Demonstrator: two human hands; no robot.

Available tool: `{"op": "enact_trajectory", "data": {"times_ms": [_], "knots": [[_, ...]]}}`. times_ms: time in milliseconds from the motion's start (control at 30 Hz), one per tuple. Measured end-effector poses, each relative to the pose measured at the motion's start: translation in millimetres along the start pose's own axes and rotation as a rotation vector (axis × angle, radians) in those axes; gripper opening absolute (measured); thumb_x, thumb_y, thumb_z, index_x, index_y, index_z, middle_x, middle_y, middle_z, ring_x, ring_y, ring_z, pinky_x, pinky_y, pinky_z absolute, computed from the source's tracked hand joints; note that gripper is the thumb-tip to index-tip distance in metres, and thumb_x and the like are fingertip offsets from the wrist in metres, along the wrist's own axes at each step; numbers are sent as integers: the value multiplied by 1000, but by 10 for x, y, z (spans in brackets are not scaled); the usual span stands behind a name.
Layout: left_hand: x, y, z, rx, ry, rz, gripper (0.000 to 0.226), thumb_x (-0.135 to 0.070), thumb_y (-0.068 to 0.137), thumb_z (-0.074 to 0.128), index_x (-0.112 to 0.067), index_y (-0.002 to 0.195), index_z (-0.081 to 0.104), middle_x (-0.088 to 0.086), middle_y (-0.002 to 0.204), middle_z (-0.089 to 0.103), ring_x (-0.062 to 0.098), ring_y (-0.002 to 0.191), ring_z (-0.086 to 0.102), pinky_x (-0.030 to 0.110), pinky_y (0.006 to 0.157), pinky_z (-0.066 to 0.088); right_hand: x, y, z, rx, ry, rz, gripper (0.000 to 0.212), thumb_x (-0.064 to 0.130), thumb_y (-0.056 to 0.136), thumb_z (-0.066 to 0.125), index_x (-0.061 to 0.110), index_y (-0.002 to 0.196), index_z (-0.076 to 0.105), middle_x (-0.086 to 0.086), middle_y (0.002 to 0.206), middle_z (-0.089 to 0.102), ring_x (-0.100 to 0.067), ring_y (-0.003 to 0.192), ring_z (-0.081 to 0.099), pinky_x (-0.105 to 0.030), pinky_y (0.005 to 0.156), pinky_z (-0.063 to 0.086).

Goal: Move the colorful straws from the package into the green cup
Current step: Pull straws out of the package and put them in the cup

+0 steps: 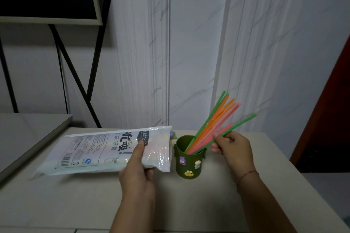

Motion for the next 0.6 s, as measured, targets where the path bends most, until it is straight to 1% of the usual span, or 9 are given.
{"op": "enact_trajectory", "data": {"times_ms": [133,200,267,333,367,433,467,533,600], "knots": [[9,-2,18,18,-2,-1,46,-9,80,73,-14,124,62,1,105,72,12,87,68,32,73,56,-23,-10,55,9,-5,7,9,7,88,59,-2,86,62,-12,64,65,-12,48,63,-15,50,54],[28,-4,23,28,-9,-16,47,-9,80,73,-14,125,61,1,106,72,12,88,69,31,69,59,-73,-22,101,36,-40,42,12,9,89,59,-2,85,62,-13,67,67,-17,54,65,-21,57,56],[40,-9,35,41,-23,-29,47,-8,81,72,-14,126,61,2,110,72,13,91,69,32,73,60,-145,-43,109,52,-109,105,19,15,90,60,-2,82,62,-13,64,66,-18,53,65,-26,59,55],[41,-12,43,47,-33,-38,46,-8,81,72,-13,125,61,4,111,72,15,95,69,36,82,57,-221,-92,109,98,-176,208,28,23,89,61,-2,77,60,-13,58,63,-19,46,61,-26,51,51],[39,-11,46,50,-36,-39,45,-8,81,72,-13,124,62,4,111,72,15,96,69,37,83,56,-253,-137,132,151,-187,267,32,25,89,61,-2,73,59,-14,54,60,-19,42,59,-24,45,49],[41,-2,49,58,-30,-40,41,-8,80,72,-14,120,64,2,108,73,14,94,69,36,82,56,-283,-274,259,307,-164,358,34,25,89,62,-2,67,58,-12,48,55,-17,35,55,-21,38,46],[48,4,52,62,-22,-42,38,-8,79,72,-15,115,65,1,106,73,13,92,70,34,79,57,-265,-342,352,380,-145,366,33,24,89,61,-1,68,59,-11,47,55,-15,35,55,-20,38,46],[67,8,63,73,-8,-46,27,-8,79,73,-17,104,67,0,103,74,12,90,70,32,76,58,-164,-417,547,457,-67,294,26,25,89,60,3,75,62,-8,53,60,-14,42,59,-20,42,48],[88,-14,86,89,-6,-47,22,-8,78,73,-18,97,67,0,100,75,14,93,70,36,82,56,-30,-412,666,415,38,173,16,25,90,59,9,88,61,-4,61,63,-12,47,60,-20,44,47]]}}
Point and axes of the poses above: each hand's wrist, its own y-axis towards the middle knuckle, its own z-axis out of the palm, x = y × z, the point moved 8 cm from there along y, towards the middle knuckle
